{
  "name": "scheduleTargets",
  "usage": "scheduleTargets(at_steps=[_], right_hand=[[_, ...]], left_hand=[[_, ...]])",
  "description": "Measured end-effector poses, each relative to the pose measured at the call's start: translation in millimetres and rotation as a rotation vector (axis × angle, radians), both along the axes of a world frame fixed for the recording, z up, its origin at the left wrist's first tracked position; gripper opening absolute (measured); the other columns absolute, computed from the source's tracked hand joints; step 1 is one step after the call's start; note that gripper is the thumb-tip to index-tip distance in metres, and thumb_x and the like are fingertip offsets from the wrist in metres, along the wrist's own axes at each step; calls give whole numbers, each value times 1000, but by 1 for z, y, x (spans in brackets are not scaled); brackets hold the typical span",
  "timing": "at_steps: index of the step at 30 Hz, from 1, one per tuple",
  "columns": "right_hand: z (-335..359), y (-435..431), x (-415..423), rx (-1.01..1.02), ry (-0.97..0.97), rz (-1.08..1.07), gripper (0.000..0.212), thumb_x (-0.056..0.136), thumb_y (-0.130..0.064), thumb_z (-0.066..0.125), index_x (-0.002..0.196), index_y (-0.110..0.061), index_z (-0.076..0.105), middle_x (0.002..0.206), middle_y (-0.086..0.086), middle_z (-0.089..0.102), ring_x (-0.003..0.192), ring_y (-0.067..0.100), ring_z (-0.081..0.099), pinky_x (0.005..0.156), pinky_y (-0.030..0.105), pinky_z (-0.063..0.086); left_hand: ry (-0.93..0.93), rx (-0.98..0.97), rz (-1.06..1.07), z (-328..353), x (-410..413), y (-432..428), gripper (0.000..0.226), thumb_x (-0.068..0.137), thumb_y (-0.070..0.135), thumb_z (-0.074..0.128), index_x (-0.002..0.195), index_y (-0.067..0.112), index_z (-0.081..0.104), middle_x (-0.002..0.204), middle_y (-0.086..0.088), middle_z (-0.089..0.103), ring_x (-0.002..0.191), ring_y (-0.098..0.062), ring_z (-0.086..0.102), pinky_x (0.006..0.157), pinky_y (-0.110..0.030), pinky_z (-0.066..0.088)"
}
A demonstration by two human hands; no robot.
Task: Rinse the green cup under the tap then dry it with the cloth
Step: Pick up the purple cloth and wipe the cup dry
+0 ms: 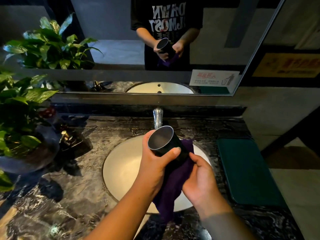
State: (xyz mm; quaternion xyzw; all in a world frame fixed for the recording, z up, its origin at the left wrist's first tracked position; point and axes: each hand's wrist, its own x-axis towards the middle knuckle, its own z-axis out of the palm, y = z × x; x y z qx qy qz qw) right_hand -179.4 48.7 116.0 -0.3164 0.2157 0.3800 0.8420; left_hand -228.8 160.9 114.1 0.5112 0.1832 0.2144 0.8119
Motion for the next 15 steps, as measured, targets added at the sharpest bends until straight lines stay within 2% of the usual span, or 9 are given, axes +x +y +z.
scheduleTargets(at_steps=[3,5,7,8,9,11,13,15], right_hand=[[1,-7,0,23,2,9,42,98,-25,44,124,-3,68,115,26,74,92,39,76,90,53,51],[5,-11,5,41,-17,25,40,93,-28,51,120,-5,70,117,27,73,99,43,72,104,62,45],[7,-11,12,50,-65,42,56,77,-30,65,128,-9,69,124,25,71,114,44,64,114,66,31],[10,-10,13,55,-80,50,67,71,-32,69,135,-10,65,128,25,70,117,44,63,115,64,31],[13,-8,14,86,-90,60,69,75,-35,67,139,-11,62,129,25,69,115,43,64,111,62,36],[15,-6,12,153,-91,91,57,95,-43,49,140,-9,59,122,25,71,102,40,72,91,58,55],[12,-6,9,190,-73,123,59,102,-48,37,137,-7,61,119,26,73,95,40,75,74,53,63],[9,-6,2,181,-79,138,60,101,-49,39,137,-6,62,123,26,71,101,40,75,80,54,63]], left_hand=[[29,-22,59,-4,-2,6,77,55,20,90,122,34,54,118,-5,67,110,-21,65,92,-37,56],[21,-44,51,-6,-3,6,83,52,20,90,126,27,53,119,-5,66,111,-20,63,92,-34,54],[7,-64,19,-6,-4,1,85,53,17,90,129,23,52,121,-9,64,113,-23,62,94,-36,54],[-5,-74,5,-4,-3,-2,86,54,15,90,131,21,51,121,-10,64,113,-24,63,94,-37,54],[-17,-81,-8,-2,-2,-4,86,55,14,89,132,19,51,120,-11,65,111,-24,63,92,-36,55],[-31,-89,-27,2,0,-4,86,56,13,88,133,17,50,119,-12,65,109,-24,64,89,-35,57],[-34,-66,-28,5,2,1,83,57,13,88,131,20,51,122,-15,64,111,-26,64,93,-41,56],[-19,-25,6,5,4,8,80,57,16,89,128,24,51,121,-14,63,110,-26,63,97,-45,53]])
